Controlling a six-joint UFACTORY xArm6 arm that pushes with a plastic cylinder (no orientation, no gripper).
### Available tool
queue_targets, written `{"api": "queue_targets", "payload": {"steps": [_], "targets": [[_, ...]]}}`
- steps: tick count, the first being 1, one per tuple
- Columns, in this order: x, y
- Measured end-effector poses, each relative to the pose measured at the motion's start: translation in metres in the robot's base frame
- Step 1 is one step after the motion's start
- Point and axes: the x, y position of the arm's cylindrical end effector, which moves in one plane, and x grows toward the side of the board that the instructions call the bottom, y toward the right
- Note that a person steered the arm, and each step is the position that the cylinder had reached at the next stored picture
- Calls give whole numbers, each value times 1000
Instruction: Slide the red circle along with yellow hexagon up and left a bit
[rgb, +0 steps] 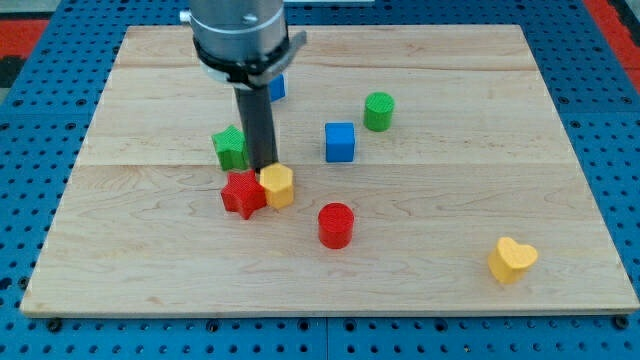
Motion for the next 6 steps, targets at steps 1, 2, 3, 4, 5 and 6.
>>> {"api": "queue_targets", "payload": {"steps": [1,2,3,4,5,6], "targets": [[8,8],[13,76],[20,132],[66,131],[96,95],[67,48]]}}
